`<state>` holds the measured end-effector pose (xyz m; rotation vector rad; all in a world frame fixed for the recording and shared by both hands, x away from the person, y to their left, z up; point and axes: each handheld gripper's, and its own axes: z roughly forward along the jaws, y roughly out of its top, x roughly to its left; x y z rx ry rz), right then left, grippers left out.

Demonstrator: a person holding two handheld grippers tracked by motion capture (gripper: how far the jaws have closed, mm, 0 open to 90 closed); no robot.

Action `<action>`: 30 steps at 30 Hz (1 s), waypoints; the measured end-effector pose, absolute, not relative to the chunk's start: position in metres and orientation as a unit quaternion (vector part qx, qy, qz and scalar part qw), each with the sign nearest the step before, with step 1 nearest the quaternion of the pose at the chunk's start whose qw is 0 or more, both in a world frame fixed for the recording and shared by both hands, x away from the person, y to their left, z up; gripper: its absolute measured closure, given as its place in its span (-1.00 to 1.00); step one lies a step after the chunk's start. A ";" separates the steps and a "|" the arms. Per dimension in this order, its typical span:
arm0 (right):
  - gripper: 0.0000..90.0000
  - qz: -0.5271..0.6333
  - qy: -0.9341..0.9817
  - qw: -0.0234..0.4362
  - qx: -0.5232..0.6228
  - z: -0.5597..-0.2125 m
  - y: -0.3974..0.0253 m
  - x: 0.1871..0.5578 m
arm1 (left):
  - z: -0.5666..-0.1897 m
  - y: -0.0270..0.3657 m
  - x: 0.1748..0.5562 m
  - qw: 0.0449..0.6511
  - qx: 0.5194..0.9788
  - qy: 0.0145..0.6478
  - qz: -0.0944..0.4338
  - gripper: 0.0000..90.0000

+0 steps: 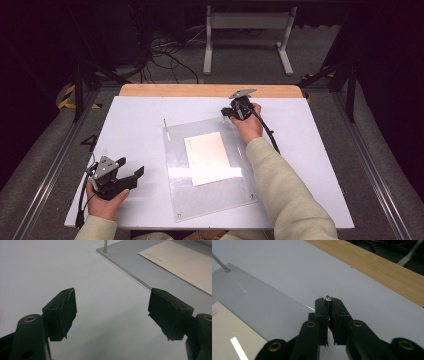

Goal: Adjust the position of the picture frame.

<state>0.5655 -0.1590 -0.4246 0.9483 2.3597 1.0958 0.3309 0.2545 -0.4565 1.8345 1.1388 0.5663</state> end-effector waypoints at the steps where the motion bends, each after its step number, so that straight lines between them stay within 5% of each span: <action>1: 0.88 0.385 0.839 0.190 0.334 -0.424 -0.158 0.565 | -0.457 0.255 0.331 0.439 0.739 0.457 0.227 -0.48; 30: 0.89 0.369 0.833 0.192 0.365 -0.418 -0.223 0.522 | -0.454 0.226 0.345 0.445 0.761 0.423 0.213 -0.48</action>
